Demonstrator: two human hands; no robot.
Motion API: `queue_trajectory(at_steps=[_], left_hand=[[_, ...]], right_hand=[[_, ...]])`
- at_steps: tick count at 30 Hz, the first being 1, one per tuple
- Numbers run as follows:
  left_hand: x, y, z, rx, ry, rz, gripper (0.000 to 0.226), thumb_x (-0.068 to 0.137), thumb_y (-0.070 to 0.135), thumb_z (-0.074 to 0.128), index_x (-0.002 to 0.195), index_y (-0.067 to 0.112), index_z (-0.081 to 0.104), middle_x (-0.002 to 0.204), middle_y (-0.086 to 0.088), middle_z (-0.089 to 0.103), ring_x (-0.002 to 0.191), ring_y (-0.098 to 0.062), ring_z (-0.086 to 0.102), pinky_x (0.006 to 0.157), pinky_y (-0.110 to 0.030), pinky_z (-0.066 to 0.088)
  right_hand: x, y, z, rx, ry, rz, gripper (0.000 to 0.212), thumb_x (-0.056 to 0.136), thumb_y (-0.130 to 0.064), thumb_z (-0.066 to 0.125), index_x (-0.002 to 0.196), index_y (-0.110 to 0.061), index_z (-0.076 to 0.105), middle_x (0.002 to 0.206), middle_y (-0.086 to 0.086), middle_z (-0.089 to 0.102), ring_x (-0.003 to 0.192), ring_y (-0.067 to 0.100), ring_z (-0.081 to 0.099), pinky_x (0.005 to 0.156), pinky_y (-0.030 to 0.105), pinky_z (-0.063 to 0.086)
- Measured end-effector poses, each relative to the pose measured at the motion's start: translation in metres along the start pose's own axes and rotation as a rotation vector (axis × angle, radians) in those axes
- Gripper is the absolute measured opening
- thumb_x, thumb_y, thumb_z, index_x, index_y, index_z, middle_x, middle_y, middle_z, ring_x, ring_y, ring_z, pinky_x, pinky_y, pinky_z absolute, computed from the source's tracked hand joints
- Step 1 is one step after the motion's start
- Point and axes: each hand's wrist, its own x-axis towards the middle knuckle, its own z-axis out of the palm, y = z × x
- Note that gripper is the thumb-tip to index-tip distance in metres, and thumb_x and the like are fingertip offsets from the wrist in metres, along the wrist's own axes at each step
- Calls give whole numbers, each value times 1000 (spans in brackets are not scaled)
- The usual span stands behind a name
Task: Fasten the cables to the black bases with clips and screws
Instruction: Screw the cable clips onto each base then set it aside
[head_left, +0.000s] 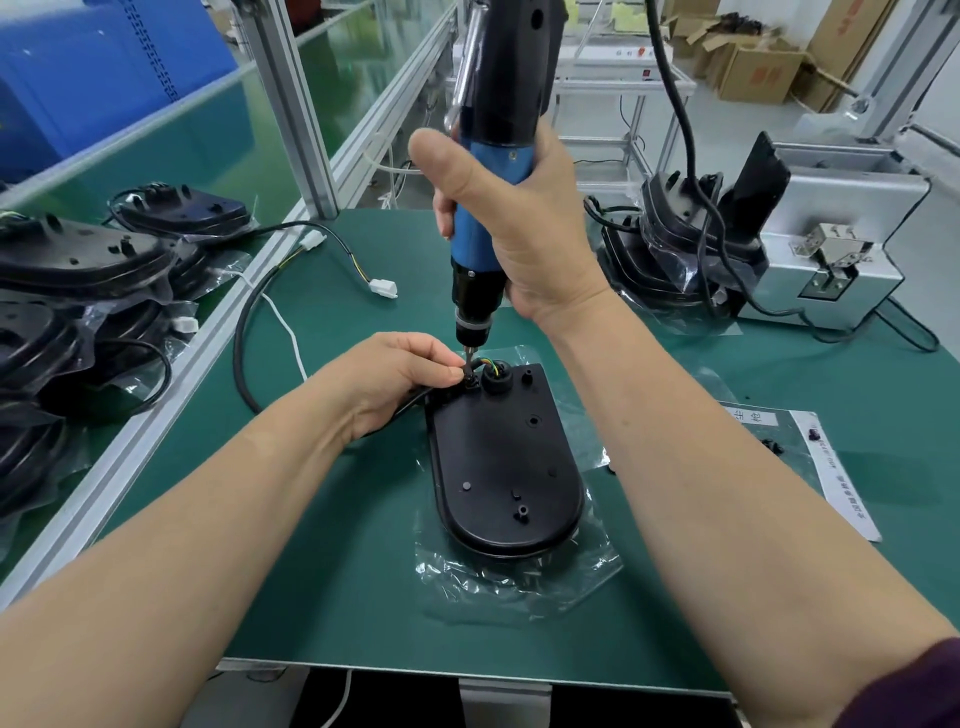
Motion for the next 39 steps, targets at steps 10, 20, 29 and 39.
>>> queue_trajectory(at_steps=[10, 20, 29, 39], left_hand=[[-1, 0, 4, 60, 42, 28, 26, 80, -15, 60, 68, 8, 61, 63, -5, 62, 54, -11, 57, 55, -14, 49], [-3, 1, 5, 64, 24, 5, 20, 83, -13, 59, 76, 6, 62, 74, -12, 62, 63, -17, 57, 61, -18, 51], [-2, 0, 3, 50, 22, 14, 25, 82, -13, 59, 70, 9, 62, 63, -5, 62, 53, -11, 58, 53, -14, 48], [-1, -1, 2, 32, -7, 1, 20, 83, -12, 59, 75, 6, 64, 66, -7, 67, 55, -13, 62, 55, -16, 51]], right_hand=[[-5, -5, 4, -14, -51, -15, 26, 80, -3, 74, 72, -11, 51, 55, -5, 54, 45, 18, 46, 51, 28, 42], [-12, -11, -1, -52, 72, -47, 26, 83, -3, 72, 69, -7, 50, 55, 8, 49, 47, 21, 43, 54, 29, 41], [-11, -8, 2, -58, 75, -64, 30, 82, -5, 72, 65, -9, 48, 53, 8, 47, 48, 22, 43, 54, 30, 41], [-13, -7, 1, -99, 65, -74, 28, 82, -6, 73, 67, -10, 50, 53, 6, 49, 46, 21, 44, 53, 30, 41]])
